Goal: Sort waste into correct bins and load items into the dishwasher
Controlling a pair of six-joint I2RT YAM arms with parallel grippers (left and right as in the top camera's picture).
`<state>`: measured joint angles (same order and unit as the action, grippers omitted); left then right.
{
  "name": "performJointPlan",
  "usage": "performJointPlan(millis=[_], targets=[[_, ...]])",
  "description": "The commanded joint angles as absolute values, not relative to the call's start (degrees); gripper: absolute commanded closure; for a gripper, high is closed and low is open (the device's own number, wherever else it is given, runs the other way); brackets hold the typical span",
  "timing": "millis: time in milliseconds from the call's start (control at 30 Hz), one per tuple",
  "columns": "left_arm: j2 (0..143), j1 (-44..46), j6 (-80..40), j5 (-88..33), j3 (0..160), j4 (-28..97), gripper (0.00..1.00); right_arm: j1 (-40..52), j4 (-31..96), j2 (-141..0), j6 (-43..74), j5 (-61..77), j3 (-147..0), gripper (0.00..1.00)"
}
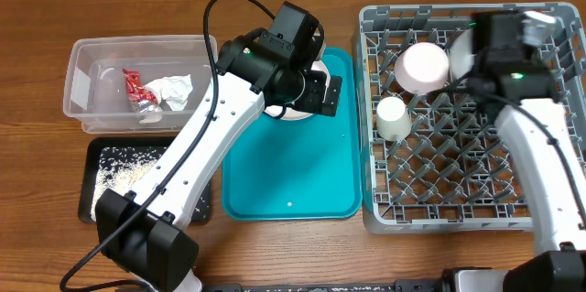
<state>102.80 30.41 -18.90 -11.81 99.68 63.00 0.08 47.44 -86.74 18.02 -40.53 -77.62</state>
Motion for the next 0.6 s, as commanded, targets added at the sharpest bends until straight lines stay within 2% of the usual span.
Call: performJointPlan(millis=[0, 267, 567], targets=[[103.1, 30.8, -18.0, -11.8, 99.9, 63.0, 0.00, -3.8, 45.3, -86.9, 20.0, -41.4, -78.7, 0.96], [103.1, 30.8, -18.0, -11.8, 99.9, 63.0, 0.00, -11.2, 42.3, -87.7, 20.0, -39.7, -78.7, 0.96], [103.1, 30.8, -18.0, -11.8, 99.9, 63.0, 0.00, -18.2, 42.3, -94.9, 18.3, -54.8, -78.7, 0.96]])
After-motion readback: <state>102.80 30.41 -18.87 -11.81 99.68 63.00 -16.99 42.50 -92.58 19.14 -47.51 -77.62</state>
